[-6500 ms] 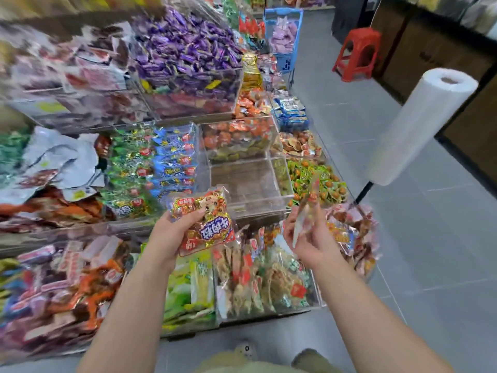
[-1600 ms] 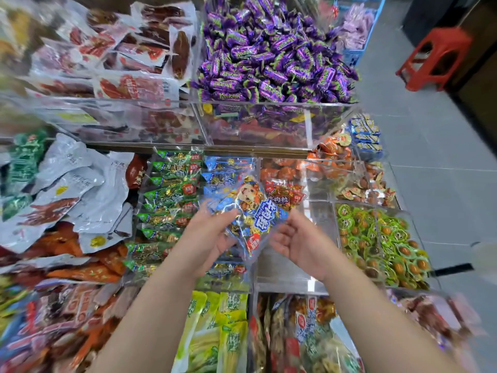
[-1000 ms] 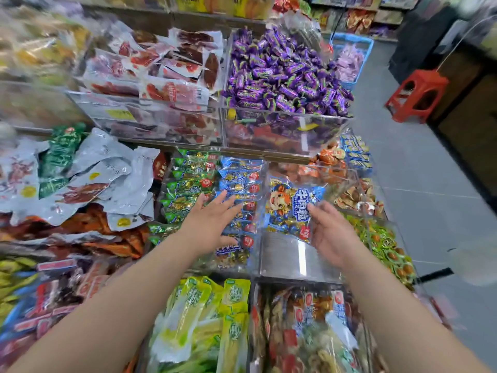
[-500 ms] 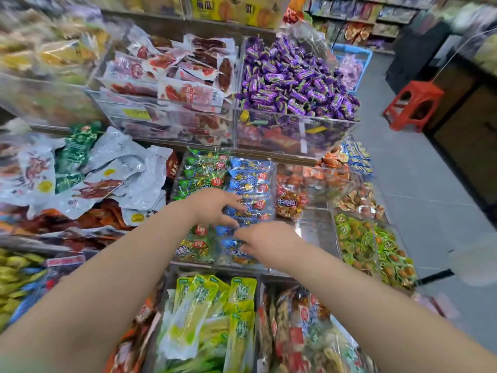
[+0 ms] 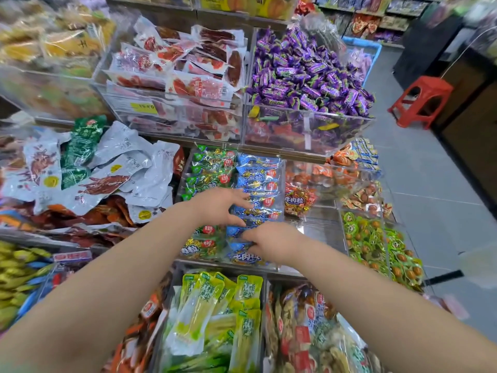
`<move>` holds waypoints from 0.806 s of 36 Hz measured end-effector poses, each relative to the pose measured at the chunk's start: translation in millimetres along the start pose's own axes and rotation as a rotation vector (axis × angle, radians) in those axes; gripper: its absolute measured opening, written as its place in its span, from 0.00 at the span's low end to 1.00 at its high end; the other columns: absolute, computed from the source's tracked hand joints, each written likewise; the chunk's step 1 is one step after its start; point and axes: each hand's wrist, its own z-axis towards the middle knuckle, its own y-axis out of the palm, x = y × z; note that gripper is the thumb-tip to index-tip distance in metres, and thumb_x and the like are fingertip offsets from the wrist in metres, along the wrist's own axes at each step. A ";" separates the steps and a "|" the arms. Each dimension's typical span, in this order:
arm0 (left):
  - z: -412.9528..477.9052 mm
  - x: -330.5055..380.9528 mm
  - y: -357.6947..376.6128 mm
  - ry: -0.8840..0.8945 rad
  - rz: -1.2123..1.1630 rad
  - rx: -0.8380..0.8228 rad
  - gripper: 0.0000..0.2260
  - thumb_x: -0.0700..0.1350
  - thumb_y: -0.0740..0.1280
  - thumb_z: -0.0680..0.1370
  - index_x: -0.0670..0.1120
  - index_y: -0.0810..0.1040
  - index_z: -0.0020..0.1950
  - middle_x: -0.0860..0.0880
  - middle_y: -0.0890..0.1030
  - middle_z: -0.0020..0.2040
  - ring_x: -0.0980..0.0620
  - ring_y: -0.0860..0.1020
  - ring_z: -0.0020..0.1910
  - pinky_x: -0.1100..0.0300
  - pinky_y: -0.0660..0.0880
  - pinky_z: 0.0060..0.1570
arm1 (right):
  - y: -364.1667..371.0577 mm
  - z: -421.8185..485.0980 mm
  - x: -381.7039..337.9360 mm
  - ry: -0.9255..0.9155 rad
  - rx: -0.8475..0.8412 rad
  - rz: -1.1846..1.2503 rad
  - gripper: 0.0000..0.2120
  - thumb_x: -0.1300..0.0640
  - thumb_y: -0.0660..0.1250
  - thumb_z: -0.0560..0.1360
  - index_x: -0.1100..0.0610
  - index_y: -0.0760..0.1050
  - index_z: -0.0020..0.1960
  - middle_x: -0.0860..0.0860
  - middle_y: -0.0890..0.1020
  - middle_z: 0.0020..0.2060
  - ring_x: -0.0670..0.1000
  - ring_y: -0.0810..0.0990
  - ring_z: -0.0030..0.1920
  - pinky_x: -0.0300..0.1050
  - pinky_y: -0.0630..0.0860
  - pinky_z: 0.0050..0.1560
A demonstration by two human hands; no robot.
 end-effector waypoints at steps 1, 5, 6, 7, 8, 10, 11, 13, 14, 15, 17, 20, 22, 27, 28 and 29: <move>-1.4 1.2 0.4 0.003 0.006 0.002 0.25 0.54 0.71 0.75 0.54 0.71 0.71 0.53 0.63 0.76 0.55 0.58 0.76 0.56 0.55 0.72 | 0.3 1.6 -1.6 0.005 -0.003 -0.006 0.13 0.52 0.60 0.78 0.52 0.72 0.61 0.55 0.80 0.47 0.57 0.78 0.48 0.44 0.66 0.35; -7.1 9.3 -1.6 -0.009 -0.059 0.008 0.24 0.49 0.70 0.76 0.52 0.71 0.72 0.52 0.61 0.77 0.55 0.54 0.77 0.56 0.54 0.73 | 7.9 8.7 -9.7 0.043 0.003 -0.011 0.16 0.51 0.58 0.80 0.47 0.71 0.66 0.54 0.80 0.54 0.58 0.78 0.53 0.48 0.74 0.43; -9.8 12.2 -3.0 -0.016 -0.098 0.013 0.24 0.46 0.69 0.77 0.53 0.69 0.73 0.52 0.59 0.78 0.57 0.52 0.77 0.57 0.53 0.73 | 8.8 9.6 -9.4 0.046 0.007 -0.009 0.16 0.51 0.58 0.79 0.47 0.71 0.66 0.54 0.80 0.54 0.57 0.78 0.54 0.47 0.74 0.44; -13.4 14.9 -4.1 -0.023 -0.156 0.015 0.26 0.43 0.68 0.77 0.53 0.67 0.74 0.53 0.58 0.78 0.59 0.50 0.77 0.59 0.53 0.72 | 8.2 8.7 -8.5 0.051 0.005 0.004 0.16 0.50 0.59 0.79 0.48 0.72 0.65 0.54 0.80 0.53 0.57 0.78 0.53 0.47 0.74 0.45; -18.4 17.8 -5.3 -0.034 -0.231 0.009 0.28 0.41 0.66 0.77 0.54 0.63 0.76 0.55 0.56 0.78 0.63 0.48 0.75 0.61 0.52 0.71 | 7.7 6.2 -6.5 0.060 0.003 0.038 0.16 0.49 0.61 0.78 0.49 0.73 0.64 0.54 0.80 0.52 0.57 0.78 0.53 0.47 0.75 0.46; -29.3 23.3 -5.8 -0.050 -0.358 -0.059 0.35 0.42 0.65 0.75 0.56 0.55 0.78 0.58 0.50 0.79 0.67 0.43 0.73 0.63 0.49 0.71 | 7.7 -5.4 -1.4 0.100 0.056 0.129 0.18 0.47 0.65 0.74 0.52 0.73 0.62 0.53 0.79 0.51 0.56 0.78 0.53 0.46 0.75 0.47; -35.0 27.6 -4.3 -0.043 -0.350 -0.123 0.38 0.45 0.66 0.74 0.56 0.49 0.79 0.59 0.45 0.78 0.68 0.37 0.71 0.61 0.45 0.72 | 9.5 -13.2 1.1 0.126 0.138 0.164 0.20 0.46 0.68 0.72 0.52 0.73 0.62 0.52 0.78 0.52 0.55 0.76 0.54 0.45 0.73 0.47; -40.6 39.6 6.5 -0.027 -0.156 -0.213 0.47 0.57 0.69 0.72 0.51 0.39 0.79 0.58 0.38 0.77 0.69 0.27 0.67 0.59 0.36 0.70 | 17.7 -29.0 5.7 0.154 0.361 0.194 0.27 0.45 0.71 0.68 0.55 0.72 0.62 0.53 0.74 0.55 0.55 0.72 0.58 0.46 0.70 0.52; -40.7 46.9 15.6 -0.037 -0.009 -0.215 0.52 0.64 0.68 0.70 0.48 0.36 0.78 0.54 0.36 0.77 0.65 0.27 0.69 0.56 0.35 0.71 | 22.3 -35.4 6.2 0.177 0.418 0.184 0.30 0.45 0.73 0.67 0.57 0.72 0.64 0.54 0.72 0.59 0.57 0.70 0.61 0.47 0.68 0.58; -39.0 53.7 26.1 -0.066 0.146 -0.193 0.56 0.70 0.67 0.68 0.45 0.34 0.77 0.49 0.35 0.78 0.57 0.30 0.74 0.52 0.35 0.72 | 27.3 -39.6 5.2 0.201 0.453 0.164 0.34 0.46 0.74 0.66 0.60 0.70 0.66 0.58 0.71 0.63 0.60 0.68 0.65 0.51 0.67 0.64; -29.6 61.6 47.0 -0.141 0.403 -0.100 0.57 0.74 0.62 0.68 0.42 0.31 0.76 0.41 0.33 0.77 0.44 0.34 0.76 0.45 0.35 0.72 | 38.1 -40.4 4.4 0.232 0.515 0.077 0.38 0.48 0.78 0.63 0.66 0.71 0.65 0.66 0.71 0.64 0.67 0.70 0.65 0.60 0.70 0.64; -8.8 57.7 63.4 -0.204 0.550 0.049 0.55 0.74 0.59 0.70 0.42 0.26 0.71 0.39 0.33 0.77 0.41 0.33 0.76 0.43 0.30 0.69 | 48.3 -29.9 16.3 0.247 0.485 -0.017 0.37 0.49 0.78 0.63 0.66 0.72 0.65 0.67 0.71 0.65 0.66 0.71 0.65 0.61 0.72 0.60; 3.1 51.1 66.4 -0.213 0.588 0.081 0.55 0.75 0.57 0.69 0.42 0.25 0.70 0.40 0.34 0.77 0.42 0.33 0.76 0.42 0.28 0.68 | 56.3 -21.8 30.0 0.231 0.432 0.056 0.36 0.48 0.70 0.73 0.62 0.59 0.74 0.62 0.58 0.73 0.63 0.58 0.73 0.57 0.59 0.71; 11.2 45.0 72.3 -0.236 0.621 0.042 0.57 0.78 0.56 0.66 0.42 0.30 0.75 0.38 0.37 0.78 0.40 0.38 0.77 0.41 0.35 0.72 | 70.5 -14.3 42.2 0.213 0.395 0.169 0.35 0.47 0.62 0.77 0.57 0.48 0.76 0.53 0.50 0.76 0.55 0.44 0.76 0.50 0.39 0.73; 9.0 45.0 73.8 -0.245 0.617 0.032 0.57 0.77 0.56 0.67 0.42 0.31 0.76 0.38 0.38 0.78 0.40 0.39 0.77 0.41 0.36 0.73 | 70.2 -14.9 41.1 0.197 0.388 0.192 0.35 0.47 0.63 0.77 0.57 0.49 0.76 0.53 0.51 0.76 0.55 0.45 0.76 0.51 0.41 0.74; 6.2 45.0 75.3 -0.255 0.609 0.022 0.56 0.77 0.55 0.67 0.42 0.32 0.76 0.38 0.38 0.78 0.40 0.40 0.77 0.41 0.38 0.73 | 70.4 -15.6 40.3 0.180 0.373 0.205 0.35 0.47 0.62 0.77 0.57 0.50 0.76 0.53 0.51 0.76 0.54 0.45 0.76 0.51 0.43 0.75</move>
